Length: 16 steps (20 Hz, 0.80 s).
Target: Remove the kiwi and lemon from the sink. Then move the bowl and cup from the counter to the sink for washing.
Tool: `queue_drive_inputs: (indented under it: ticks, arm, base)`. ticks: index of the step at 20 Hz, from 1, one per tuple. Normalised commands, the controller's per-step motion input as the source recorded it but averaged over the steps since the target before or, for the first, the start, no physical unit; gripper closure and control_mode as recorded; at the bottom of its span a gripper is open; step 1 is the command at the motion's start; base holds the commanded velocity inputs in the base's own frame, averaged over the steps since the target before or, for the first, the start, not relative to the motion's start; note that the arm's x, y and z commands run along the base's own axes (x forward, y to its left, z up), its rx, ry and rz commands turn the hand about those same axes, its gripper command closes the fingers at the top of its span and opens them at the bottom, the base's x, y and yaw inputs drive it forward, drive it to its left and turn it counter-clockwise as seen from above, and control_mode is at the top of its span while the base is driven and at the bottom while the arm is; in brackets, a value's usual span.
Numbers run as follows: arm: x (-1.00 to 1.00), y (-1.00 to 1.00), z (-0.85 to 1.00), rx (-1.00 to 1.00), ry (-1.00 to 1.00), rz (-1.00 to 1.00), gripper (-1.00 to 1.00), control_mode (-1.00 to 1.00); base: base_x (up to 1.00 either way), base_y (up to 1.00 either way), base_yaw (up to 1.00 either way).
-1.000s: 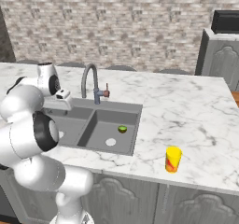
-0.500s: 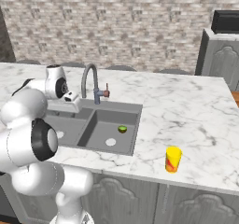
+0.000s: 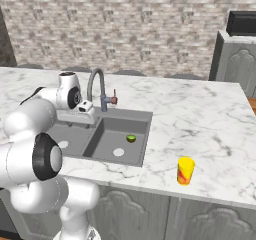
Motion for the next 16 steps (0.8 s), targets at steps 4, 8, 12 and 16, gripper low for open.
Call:
queue_drive_inputs:
  ticks: [4,8,12,16]
  arm:
    - [0.0,-0.34,-0.08,0.0,0.0,0.0,-1.0,-1.0]
    - [0.0,-0.34,-0.08,0.0,0.0,0.01,-1.0,-1.0]
    - [0.0,-0.34,-0.08,0.0,0.0,0.01,-1.0,-1.0]
    - [0.0,-0.32,-0.08,0.0,0.0,0.03,-1.0,-1.0]
  base:
    - [0.0,0.0,0.0]
    - [0.0,0.0,0.0]
    - [0.0,0.0,0.0]
    - [0.0,0.0,0.0]
